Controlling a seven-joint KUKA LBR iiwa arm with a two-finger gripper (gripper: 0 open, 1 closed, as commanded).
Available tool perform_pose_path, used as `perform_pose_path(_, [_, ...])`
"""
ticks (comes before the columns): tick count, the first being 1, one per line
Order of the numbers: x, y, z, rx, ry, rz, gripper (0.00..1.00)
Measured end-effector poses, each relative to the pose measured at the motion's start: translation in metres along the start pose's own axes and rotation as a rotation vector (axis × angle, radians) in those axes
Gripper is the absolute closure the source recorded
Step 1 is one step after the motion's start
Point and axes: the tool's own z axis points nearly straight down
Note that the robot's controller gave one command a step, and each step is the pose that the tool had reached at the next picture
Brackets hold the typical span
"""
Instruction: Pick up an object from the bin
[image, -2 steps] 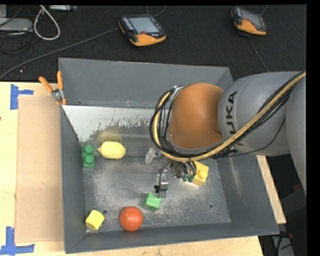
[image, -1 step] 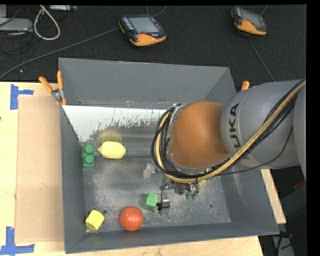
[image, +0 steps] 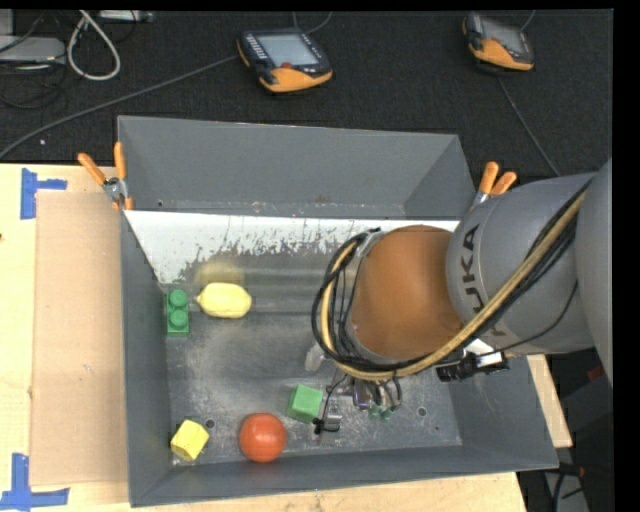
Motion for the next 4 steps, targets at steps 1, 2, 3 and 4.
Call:
perform_pose_path(1, [-0.008, -0.009, 0.059, -0.003, -0.007, -0.243, 0.0])
perform_pose_path(2, [0.016, 0.002, 0.074, 0.0, 0.002, 0.132, 1.0])
perform_pose_path(3, [0.016, 0.002, 0.074, 0.0, 0.002, 0.132, 1.0])
perform_pose_path(4, [0.016, 0.002, 0.071, 0.0, 0.003, 0.134, 1.0])
